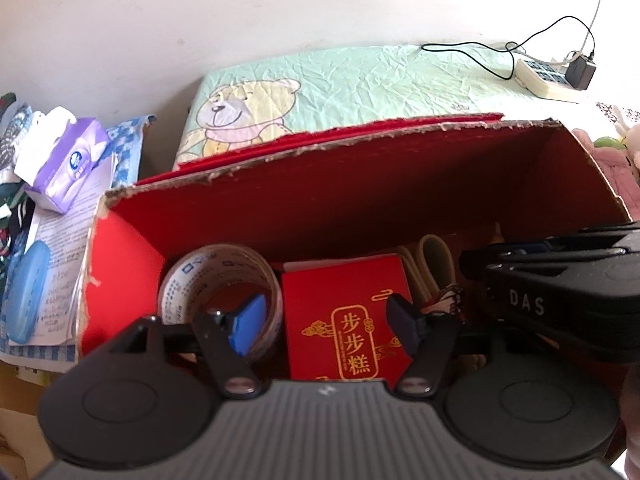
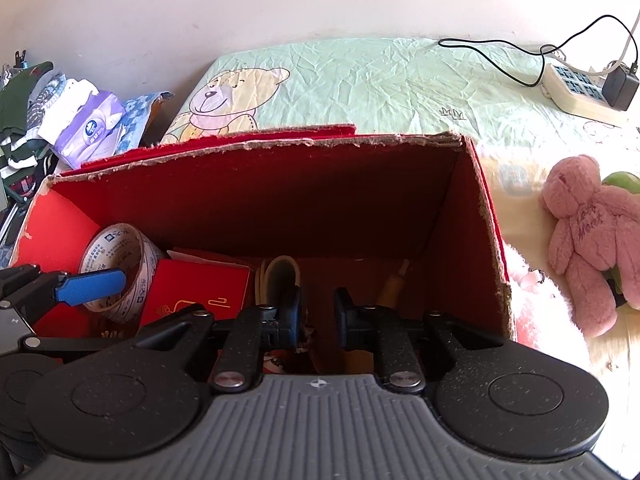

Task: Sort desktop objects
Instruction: 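Open the right tool to release the gourd inside the box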

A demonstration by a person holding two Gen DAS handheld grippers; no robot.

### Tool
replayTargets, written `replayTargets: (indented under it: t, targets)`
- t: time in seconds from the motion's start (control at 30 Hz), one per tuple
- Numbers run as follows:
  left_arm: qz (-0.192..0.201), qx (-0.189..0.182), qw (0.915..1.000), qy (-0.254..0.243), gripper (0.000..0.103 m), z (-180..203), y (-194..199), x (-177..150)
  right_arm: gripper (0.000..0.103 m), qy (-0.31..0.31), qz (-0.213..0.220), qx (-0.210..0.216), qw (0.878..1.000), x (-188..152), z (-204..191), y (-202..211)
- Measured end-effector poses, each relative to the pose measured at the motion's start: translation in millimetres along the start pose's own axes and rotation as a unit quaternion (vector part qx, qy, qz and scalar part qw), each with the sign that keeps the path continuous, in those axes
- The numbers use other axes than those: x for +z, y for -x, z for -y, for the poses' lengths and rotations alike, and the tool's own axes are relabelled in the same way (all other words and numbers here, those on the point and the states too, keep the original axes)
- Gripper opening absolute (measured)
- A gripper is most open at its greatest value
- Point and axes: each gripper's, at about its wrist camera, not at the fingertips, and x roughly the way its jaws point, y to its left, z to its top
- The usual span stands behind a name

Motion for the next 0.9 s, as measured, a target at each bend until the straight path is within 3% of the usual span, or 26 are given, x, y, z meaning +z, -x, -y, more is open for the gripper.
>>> replayTargets:
  t: [0.9]
  targets:
    - [0.005,0.028,0.9995,0.016,0.069,-2,-2,2,0.017,-0.008,0.038,0.013,0.999,-2,1,10]
